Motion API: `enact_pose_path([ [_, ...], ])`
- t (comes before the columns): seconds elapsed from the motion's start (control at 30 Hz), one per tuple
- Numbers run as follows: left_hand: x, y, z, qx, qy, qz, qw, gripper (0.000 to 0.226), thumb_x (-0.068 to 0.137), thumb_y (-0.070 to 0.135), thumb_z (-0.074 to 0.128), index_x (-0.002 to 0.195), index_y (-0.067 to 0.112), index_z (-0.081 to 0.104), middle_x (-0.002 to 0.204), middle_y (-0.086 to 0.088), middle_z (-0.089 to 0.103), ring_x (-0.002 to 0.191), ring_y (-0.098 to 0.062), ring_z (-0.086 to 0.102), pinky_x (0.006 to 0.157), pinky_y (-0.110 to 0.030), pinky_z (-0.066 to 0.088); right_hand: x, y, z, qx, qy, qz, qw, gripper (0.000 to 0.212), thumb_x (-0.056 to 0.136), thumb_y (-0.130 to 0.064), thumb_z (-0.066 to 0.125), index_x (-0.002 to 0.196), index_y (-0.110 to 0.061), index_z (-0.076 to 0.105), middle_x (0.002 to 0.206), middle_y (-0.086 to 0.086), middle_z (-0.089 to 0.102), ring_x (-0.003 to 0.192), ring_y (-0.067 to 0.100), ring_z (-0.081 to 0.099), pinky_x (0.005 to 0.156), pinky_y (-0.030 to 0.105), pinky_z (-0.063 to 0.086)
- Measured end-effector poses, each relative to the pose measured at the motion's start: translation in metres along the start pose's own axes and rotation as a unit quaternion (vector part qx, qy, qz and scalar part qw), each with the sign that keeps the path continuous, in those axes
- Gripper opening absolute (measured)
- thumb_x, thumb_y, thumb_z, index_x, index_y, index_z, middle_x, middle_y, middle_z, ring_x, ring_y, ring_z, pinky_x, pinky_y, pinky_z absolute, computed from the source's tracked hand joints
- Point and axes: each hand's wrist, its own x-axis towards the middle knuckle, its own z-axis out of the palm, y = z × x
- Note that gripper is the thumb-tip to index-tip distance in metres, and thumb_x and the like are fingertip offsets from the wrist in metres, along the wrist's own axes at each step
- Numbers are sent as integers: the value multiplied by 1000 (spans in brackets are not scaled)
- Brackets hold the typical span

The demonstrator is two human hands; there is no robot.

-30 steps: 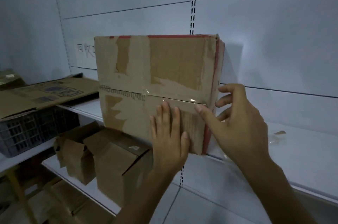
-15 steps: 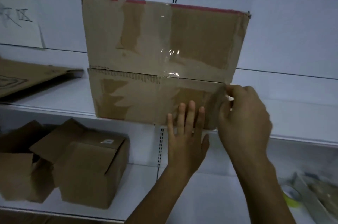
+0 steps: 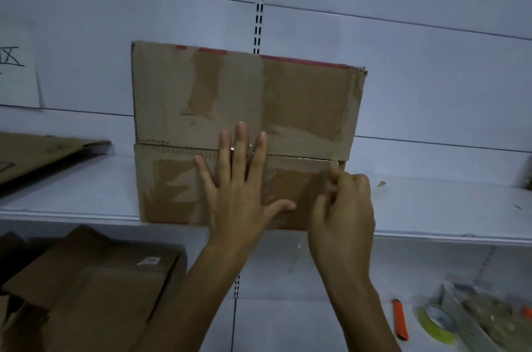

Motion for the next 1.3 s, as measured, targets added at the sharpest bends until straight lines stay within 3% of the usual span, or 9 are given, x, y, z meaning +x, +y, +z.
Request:
enact_pose_path([
  [0.33, -4, -1, -1, -5, 14, 2, 1000, 115, 64, 86, 37, 152, 20, 7, 159, -9, 0, 146, -30, -1, 110, -62, -5, -19, 2, -8, 33, 20, -52, 998, 37, 90, 2, 50, 122, -12, 59, 105, 7, 53, 80, -3, 40, 69, -6, 32],
  [0.53, -5, -2, 4, 9, 14, 14, 1000, 109, 70, 83, 25, 152, 17, -4, 157, -17, -7, 146, -33, -8, 109, -64, -4, -24, -3, -4, 60, 10, -47, 997, 39, 91, 1, 49, 128, -10, 56, 99, -3, 44, 86, -22, 43, 70, -4, 34],
  [0.73, -5, -3, 9, 4, 12, 27, 1000, 101, 74, 79, 24, 153, 20, 2, 158, -21, 0, 146, -35, -7, 108, -65, -3, -18, -11, 3, 56, -7, -48, 997, 42, 96, -11, 45, 137, -17, 48, 124, -1, 47, 93, -5, 45, 87, 11, 44],
  [0.8, -5, -3, 9, 2, 10, 24, 1000, 102, 74, 80, 24, 153, 20, 2, 158, -20, -1, 146, -34, -8, 109, -65, -2, -20, -8, 2, 82, -6, -48, 995, 42, 96, -9, 46, 137, -20, 48, 119, -5, 48, 93, -7, 46, 86, 6, 42],
  [0.93, -5, -3, 8, 8, 9, 28, 1000, 106, 71, 83, 26, 153, 21, 0, 157, -18, -7, 146, -36, -4, 108, -66, 2, -19, 9, -13, 163, 29, -53, 985, 35, 91, -3, 49, 109, -28, 65, 100, -14, 57, 97, -8, 54, 73, 3, 43],
  [1.03, -6, 1, 8, 11, 31, 31, 999, 103, 74, 82, 29, 153, 21, 6, 157, -19, -11, 145, -36, -8, 108, -66, 0, -9, 21, -28, 270, 70, 23, 960, 32, 92, -1, 55, 101, -30, 64, 93, -15, 69, 87, 2, 65, 67, 17, 54],
  [1.1, -10, 10, 9, -5, 85, 102, 991, 83, 85, 63, 45, 152, 23, 14, 157, -18, -11, 146, -34, -8, 111, -64, -2, 5, 25, -40, 346, 87, 94, 929, 31, 90, 2, 56, 97, -27, 64, 89, -7, 72, 79, 12, 69, 63, 29, 58],
  [1.2, -23, 30, 22, -24, 127, 302, 945, 65, 85, 1, 46, 146, 21, 31, 157, -13, 14, 146, -29, 10, 114, -57, 8, 31, 24, -55, 361, 52, 115, 924, 24, 92, 4, 52, 97, -17, 62, 87, -3, 70, 67, 6, 68, 51, 17, 52],
  [1.3, -34, 46, 46, -7, 90, 344, 934, 57, 91, 10, 38, 147, 15, 32, 159, -9, 13, 146, -24, 14, 117, -45, 10, 45, 23, -61, 333, 54, 102, 936, 23, 92, 0, 52, 100, -20, 60, 98, -8, 64, 66, 1, 65, 48, 12, 48],
])
